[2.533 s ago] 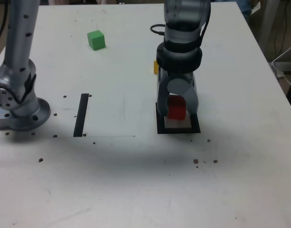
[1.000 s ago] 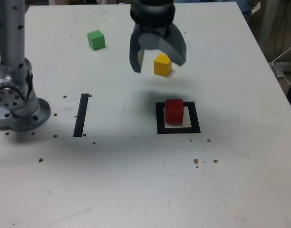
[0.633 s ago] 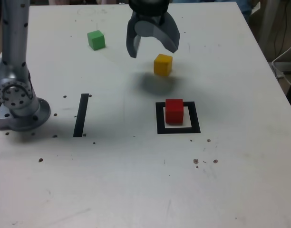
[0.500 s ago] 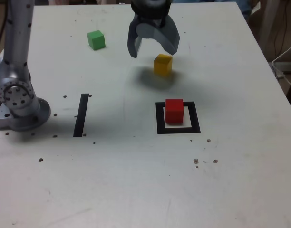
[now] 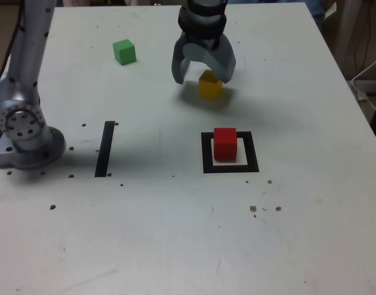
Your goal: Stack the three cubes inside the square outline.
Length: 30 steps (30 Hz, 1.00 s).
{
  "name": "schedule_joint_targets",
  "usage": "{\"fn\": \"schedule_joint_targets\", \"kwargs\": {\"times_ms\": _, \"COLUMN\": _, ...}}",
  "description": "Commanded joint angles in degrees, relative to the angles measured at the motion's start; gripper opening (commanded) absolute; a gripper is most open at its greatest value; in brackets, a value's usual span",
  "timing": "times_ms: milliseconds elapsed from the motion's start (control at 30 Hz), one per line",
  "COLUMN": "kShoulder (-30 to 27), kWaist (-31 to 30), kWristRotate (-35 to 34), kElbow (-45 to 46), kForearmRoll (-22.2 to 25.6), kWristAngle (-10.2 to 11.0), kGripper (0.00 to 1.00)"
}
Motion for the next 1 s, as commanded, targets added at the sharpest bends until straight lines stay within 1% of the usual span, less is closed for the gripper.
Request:
{"fn": "schedule_joint_targets", "kwargs": {"times_ms": 0, "kShoulder": 0.58, "kWaist": -0.23, "kWristRotate": 0.15, "kElbow": -0.12, "kForearmRoll": -0.57, "kWristAngle": -0.09, "kGripper": 0.71}}
{"fn": "schedule_joint_targets", "kwargs": {"times_ms": 100, "kShoulder": 1.1, "kWaist": -0.3, "kWristRotate": 0.15, "kElbow": -0.3, "kForearmRoll": -0.98, "kWristAngle": -0.12, "kGripper": 0.58}}
{"fn": "schedule_joint_targets", "kwargs": {"times_ms": 200, "kShoulder": 1.46, "kWaist": -0.28, "kWristRotate": 0.15, "kElbow": -0.37, "kForearmRoll": -1.4, "kWristAngle": -0.15, "kGripper": 0.49}}
{"fn": "schedule_joint_targets", "kwargs": {"times_ms": 400, "kShoulder": 1.5, "kWaist": -0.39, "kWristRotate": 0.15, "kElbow": -0.26, "kForearmRoll": -2.18, "kWristAngle": -0.31, "kGripper": 0.32}}
{"fn": "schedule_joint_targets", "kwargs": {"times_ms": 533, "kShoulder": 1.48, "kWaist": -0.4, "kWristRotate": 0.37, "kElbow": -0.32, "kForearmRoll": -2.23, "kWristAngle": -1.11, "kGripper": 0.21}}
{"fn": "schedule_joint_targets", "kwargs": {"times_ms": 633, "kShoulder": 1.47, "kWaist": -0.37, "kWristRotate": 0.9, "kElbow": -0.35, "kForearmRoll": -2.19, "kWristAngle": -2.41, "kGripper": 0.17}}
{"fn": "schedule_joint_targets", "kwargs": {"times_ms": 800, "kShoulder": 1.56, "kWaist": -0.35, "kWristRotate": 2.2, "kElbow": -0.37, "kForearmRoll": -2.18, "kWristAngle": -4.62, "kGripper": 0.16}}
{"fn": "schedule_joint_targets", "kwargs": {"times_ms": 967, "kShoulder": 1.6, "kWaist": -0.35, "kWristRotate": 3.19, "kElbow": -0.54, "kForearmRoll": -2.12, "kWristAngle": -5.65, "kGripper": 0.14}}
